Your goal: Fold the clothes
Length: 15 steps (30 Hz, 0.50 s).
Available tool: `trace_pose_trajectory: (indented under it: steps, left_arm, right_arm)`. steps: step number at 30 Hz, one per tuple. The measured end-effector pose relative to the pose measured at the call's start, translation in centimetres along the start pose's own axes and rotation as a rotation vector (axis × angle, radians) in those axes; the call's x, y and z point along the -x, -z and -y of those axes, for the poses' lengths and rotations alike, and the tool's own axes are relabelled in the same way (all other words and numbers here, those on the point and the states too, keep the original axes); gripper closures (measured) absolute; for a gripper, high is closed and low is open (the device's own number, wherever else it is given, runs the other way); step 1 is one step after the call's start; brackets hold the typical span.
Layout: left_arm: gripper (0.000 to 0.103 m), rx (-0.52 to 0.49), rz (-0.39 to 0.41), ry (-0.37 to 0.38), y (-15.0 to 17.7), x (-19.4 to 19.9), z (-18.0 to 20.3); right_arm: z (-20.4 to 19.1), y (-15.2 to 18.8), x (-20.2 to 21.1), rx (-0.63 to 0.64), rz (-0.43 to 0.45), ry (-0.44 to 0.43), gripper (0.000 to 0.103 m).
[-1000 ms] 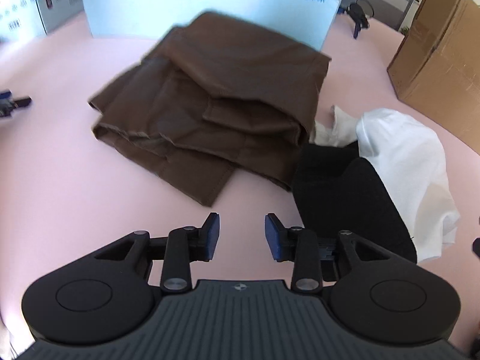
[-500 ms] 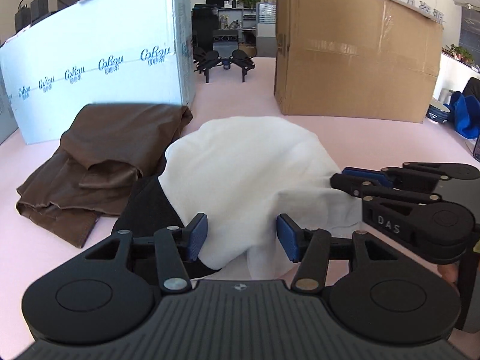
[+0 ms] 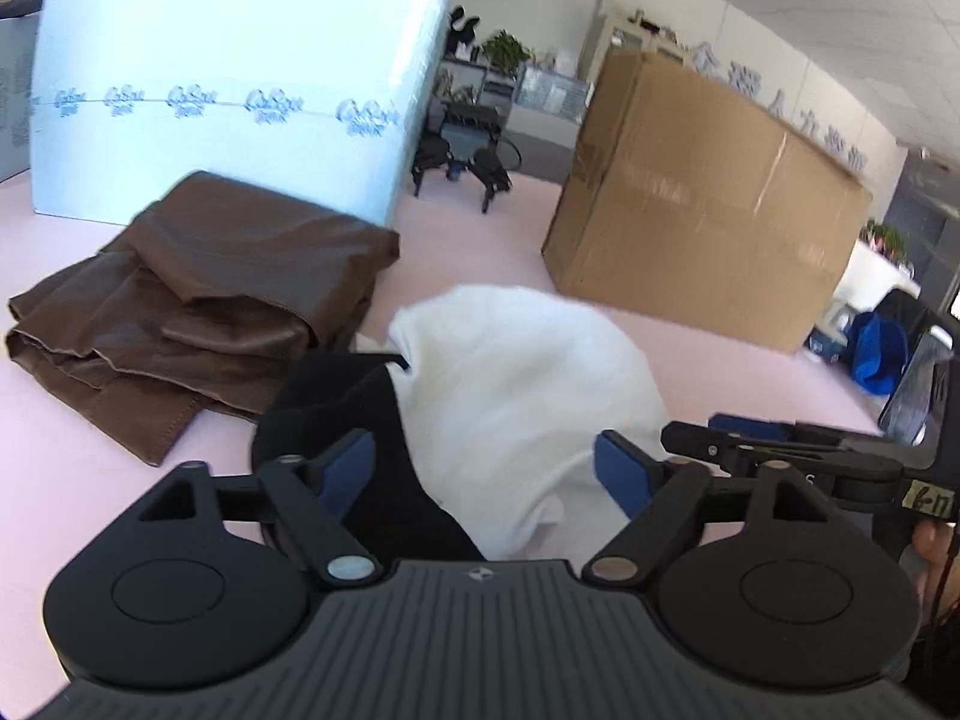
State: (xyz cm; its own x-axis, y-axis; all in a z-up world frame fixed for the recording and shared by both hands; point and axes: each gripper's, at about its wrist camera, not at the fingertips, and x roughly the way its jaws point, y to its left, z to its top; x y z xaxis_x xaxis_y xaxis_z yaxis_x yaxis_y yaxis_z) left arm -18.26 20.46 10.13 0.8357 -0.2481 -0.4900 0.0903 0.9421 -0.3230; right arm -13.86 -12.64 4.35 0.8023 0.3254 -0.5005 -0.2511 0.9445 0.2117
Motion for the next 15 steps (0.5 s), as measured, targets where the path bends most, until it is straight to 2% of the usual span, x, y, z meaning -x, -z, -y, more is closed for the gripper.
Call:
trace_pose_trajectory:
  steps: [1,4,6,7,8,10,11,13,15]
  left_arm:
    - [0.011,0.039,-0.014,-0.061,-0.8,0.4,-1.3]
    - [0.011,0.046,-0.108,-0.145,-2.0,-0.6,-3.0]
    - [0.011,0.053,-0.238,-0.087,-2.0,-2.7,-3.4]
    - [0.011,0.088,-0.322,-0.040,-1.7,-4.3,-3.6]
    - [0.011,0.120,-0.371,-0.010,-1.4,-5.4,-3.8]
    - [0.011,0.182,-0.418,0.032,-0.8,-7.4,-4.2]
    - [0.010,0.213,-0.432,0.050,-0.5,-8.3,-4.4]
    - [0.000,0.254,-0.415,0.084,-0.5,-9.2,-4.4]
    - [0.000,0.309,-0.425,0.151,-0.8,-10.7,-4.3]
  right_arm:
    - [0.7,-0.7,0.2,-0.049,0.004,0.010,0.031]
    - [2.2,-2.1,-0.3,-0.123,-0.006,0.029,0.031]
    - [2.8,-2.6,-1.2,-0.142,-0.034,0.024,0.030]
    - [3.1,-2.7,-1.9,-0.150,-0.055,0.015,0.029]
    - [3.3,-2.7,-2.6,-0.165,-0.081,0.007,0.027]
    - [3.9,-2.5,-3.9,-0.209,-0.139,-0.013,0.026]
    - [4.4,-2.3,-4.5,-0.255,-0.159,-0.036,0.021]
    - [5.2,-2.2,-5.2,-0.321,-0.179,-0.078,0.017]
    - [5.3,-2.5,-5.4,-0.341,-0.196,-0.101,0.011]
